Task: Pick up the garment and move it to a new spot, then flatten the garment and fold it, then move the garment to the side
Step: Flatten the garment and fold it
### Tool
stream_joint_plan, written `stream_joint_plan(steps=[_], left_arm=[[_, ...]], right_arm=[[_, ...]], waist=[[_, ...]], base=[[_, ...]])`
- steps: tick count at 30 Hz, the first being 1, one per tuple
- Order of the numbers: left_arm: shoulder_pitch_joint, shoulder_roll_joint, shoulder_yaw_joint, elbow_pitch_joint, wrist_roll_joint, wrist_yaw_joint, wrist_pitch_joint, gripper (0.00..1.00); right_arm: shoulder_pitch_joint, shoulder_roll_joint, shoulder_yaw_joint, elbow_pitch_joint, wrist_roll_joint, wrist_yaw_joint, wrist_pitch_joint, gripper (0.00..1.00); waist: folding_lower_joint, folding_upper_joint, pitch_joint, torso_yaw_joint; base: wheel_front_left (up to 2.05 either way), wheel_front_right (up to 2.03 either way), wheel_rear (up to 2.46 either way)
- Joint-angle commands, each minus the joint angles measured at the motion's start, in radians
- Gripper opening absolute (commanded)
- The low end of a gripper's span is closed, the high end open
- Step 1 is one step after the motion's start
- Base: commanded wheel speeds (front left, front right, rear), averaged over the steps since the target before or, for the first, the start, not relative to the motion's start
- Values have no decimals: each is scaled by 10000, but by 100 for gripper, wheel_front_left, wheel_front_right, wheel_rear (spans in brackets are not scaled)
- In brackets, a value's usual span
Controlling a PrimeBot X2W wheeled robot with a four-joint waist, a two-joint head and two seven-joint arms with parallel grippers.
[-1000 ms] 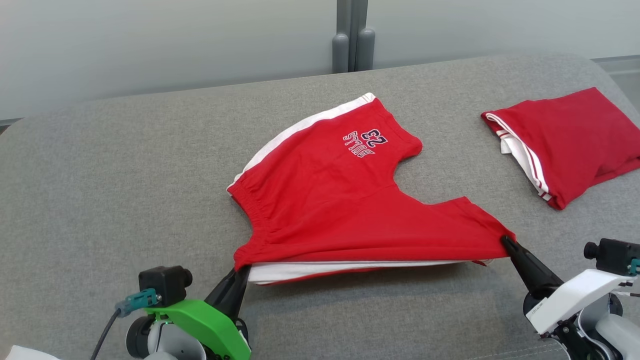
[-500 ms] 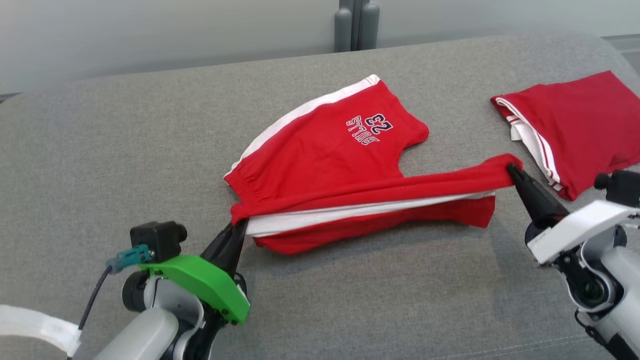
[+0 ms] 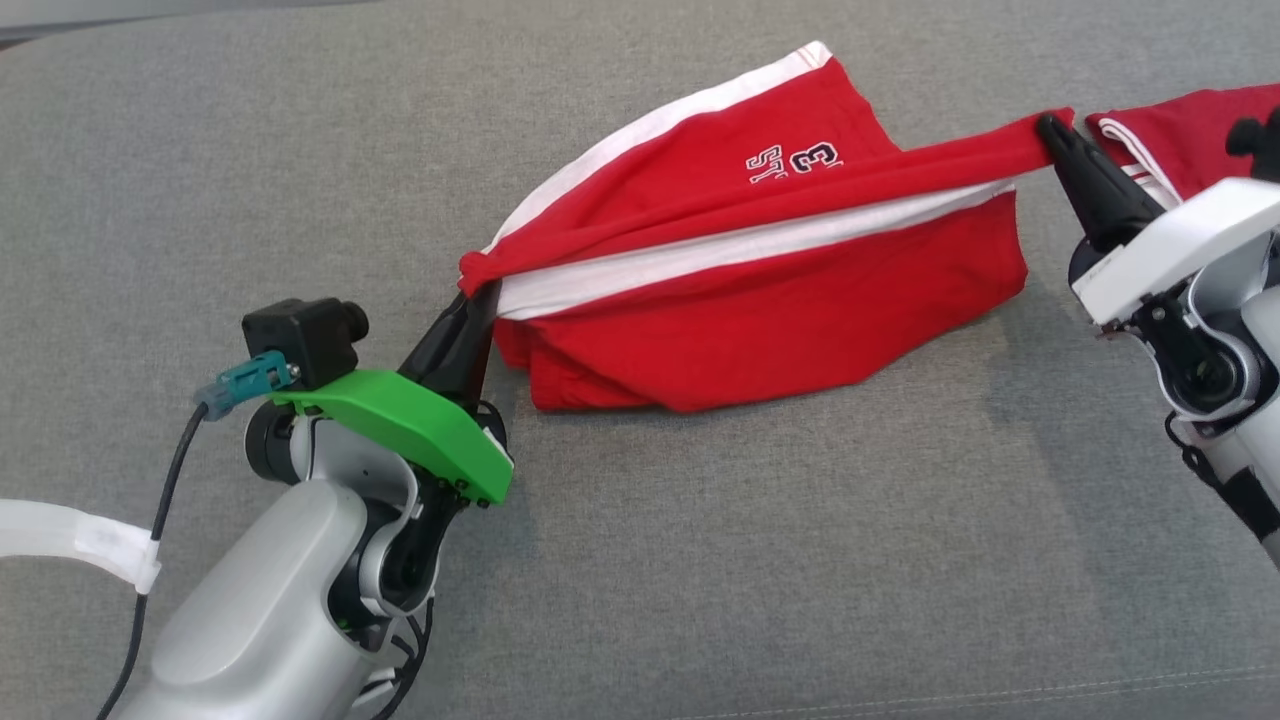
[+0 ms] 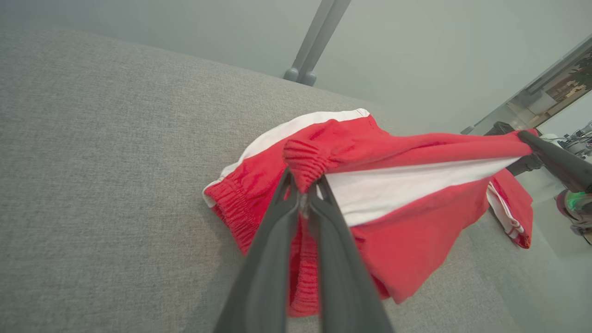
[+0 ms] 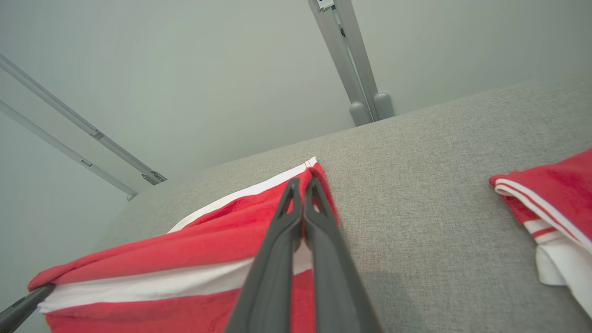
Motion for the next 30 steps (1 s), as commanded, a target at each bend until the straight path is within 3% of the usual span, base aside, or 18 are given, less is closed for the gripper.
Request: stream_joint_plan(steps=[1,14,30], left_arm=[[-236,-2,101,50,9,2,-83,0],[-1683,-913,129,648,150,-119,-257,0],[-2455,-1515,172,1456,144,-9,-383,0]], right_arm=[[-330,-28,31,153,-49,-17,106,0],[-3378,-127,725,1759,-247,-17,1010,0],[-4949,302,1692,3463,-117,-16,904,0]], waist=[[0,0,497,369],[0,0,1839,1266],[0,0,2297,1764]], base=[[0,0,0],[0,0,0],[0,0,0]])
